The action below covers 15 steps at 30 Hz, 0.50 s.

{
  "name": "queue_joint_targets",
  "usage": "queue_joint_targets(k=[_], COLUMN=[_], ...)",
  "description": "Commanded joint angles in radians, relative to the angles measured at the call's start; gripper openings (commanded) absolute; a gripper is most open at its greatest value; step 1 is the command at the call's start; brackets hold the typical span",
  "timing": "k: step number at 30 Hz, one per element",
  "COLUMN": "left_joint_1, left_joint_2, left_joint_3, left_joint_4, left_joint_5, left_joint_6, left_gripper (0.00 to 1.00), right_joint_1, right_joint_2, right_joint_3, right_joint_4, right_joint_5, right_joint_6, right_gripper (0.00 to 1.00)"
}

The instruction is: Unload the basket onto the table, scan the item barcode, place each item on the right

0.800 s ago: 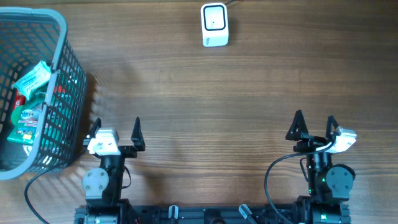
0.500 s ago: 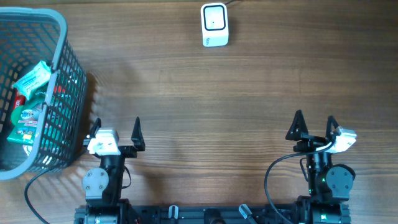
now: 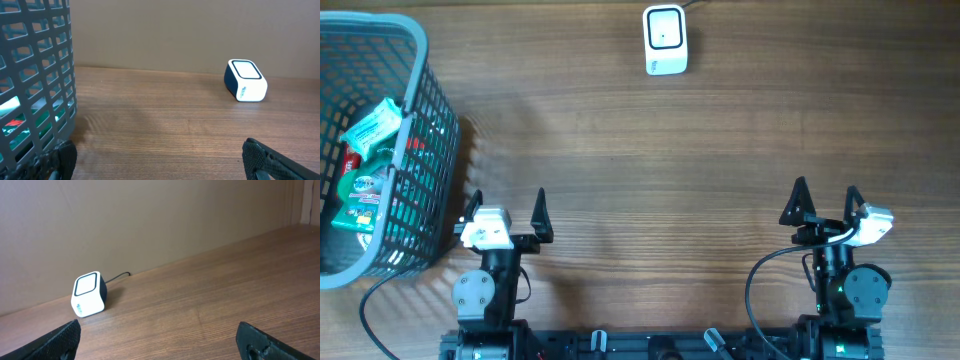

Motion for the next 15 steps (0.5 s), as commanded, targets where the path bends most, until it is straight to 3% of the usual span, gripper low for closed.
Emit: queue_joint_targets(k=[1,15], left_joint_1=[0.005,0.005], left_joint_2=[-0.006,-0.005], left_joint_3=[-0.006,-0.006], left_joint_4=[-0.003,-0.003], left_joint_5=[0.018,0.018], left_joint_6=[0.014,0.014], left_gripper=[1.0,1.0], right_joint_1=[0.003,0.003], right_joint_2=[-0.005,-0.005], right_joint_3=[-0.001,-0.001], right_joint_4=[0.005,0.005], right_joint_5=[0.007,0.007], right_joint_6=[-0.011,-0.011], right_gripper=[1.0,1.0])
